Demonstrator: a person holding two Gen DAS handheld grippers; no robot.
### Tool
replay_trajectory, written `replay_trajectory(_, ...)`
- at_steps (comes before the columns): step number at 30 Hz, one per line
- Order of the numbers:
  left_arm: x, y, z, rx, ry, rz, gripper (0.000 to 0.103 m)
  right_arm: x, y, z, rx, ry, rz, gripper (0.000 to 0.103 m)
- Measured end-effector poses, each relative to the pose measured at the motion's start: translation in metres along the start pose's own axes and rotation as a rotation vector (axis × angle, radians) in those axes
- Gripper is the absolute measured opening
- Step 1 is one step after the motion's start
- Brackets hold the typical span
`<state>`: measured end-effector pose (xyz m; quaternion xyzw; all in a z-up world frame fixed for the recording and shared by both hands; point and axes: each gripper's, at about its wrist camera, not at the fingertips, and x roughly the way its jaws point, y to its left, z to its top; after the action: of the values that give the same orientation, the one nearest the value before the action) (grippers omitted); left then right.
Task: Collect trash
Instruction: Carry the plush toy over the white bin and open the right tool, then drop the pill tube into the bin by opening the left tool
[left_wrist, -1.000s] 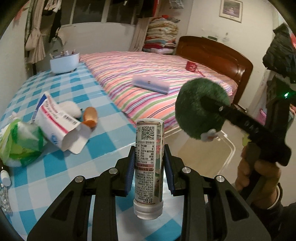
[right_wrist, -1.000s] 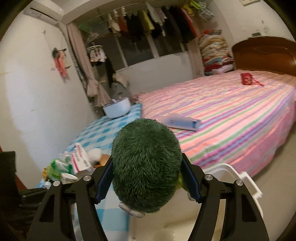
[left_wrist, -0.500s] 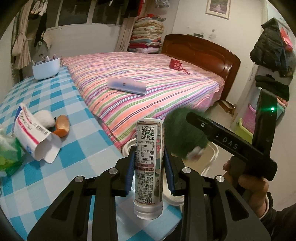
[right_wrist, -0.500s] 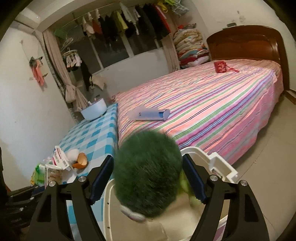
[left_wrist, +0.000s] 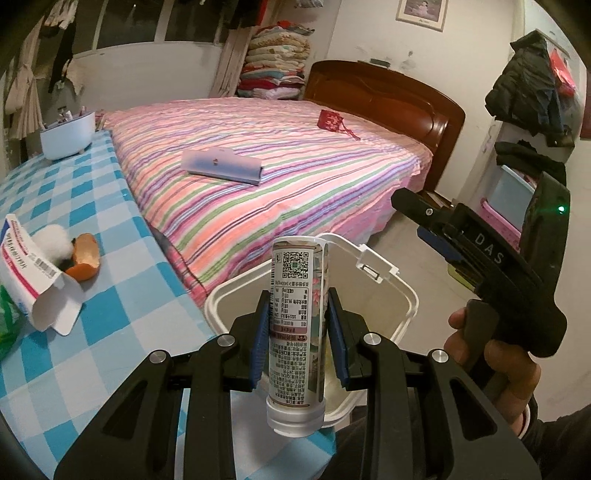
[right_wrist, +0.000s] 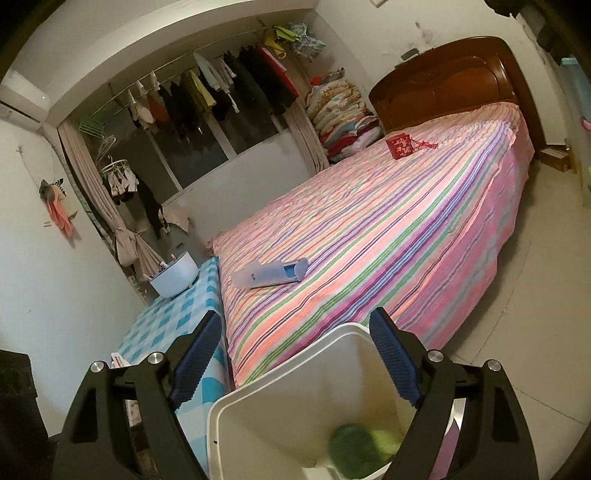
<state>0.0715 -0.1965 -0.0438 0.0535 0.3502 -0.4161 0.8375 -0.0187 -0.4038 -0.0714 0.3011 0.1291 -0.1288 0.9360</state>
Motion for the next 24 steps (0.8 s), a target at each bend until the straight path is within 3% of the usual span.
replay_trajectory(13, 0.032, -0.012, 0.025, -0.008, 0.006, -0.08, 0.033, -0.005, -0.005, 0.003, 0.033, -0.026, -0.009, 0.08)
replay_trajectory(17, 0.028, -0.008, 0.023, -0.012, -0.021, -0.041, 0.068, -0.004, -0.005, 0.004, 0.036, -0.022, -0.007, 0.08)
replay_trajectory(23, -0.007, 0.014, 0.025, -0.024, -0.097, 0.075, 0.071, -0.002, 0.0, 0.002, 0.026, -0.012, 0.01, 0.08)
replay_trajectory(24, -0.014, 0.02, 0.024, -0.038, -0.108, 0.103, 0.077, -0.002, 0.003, 0.001, 0.024, -0.011, 0.016, 0.08)
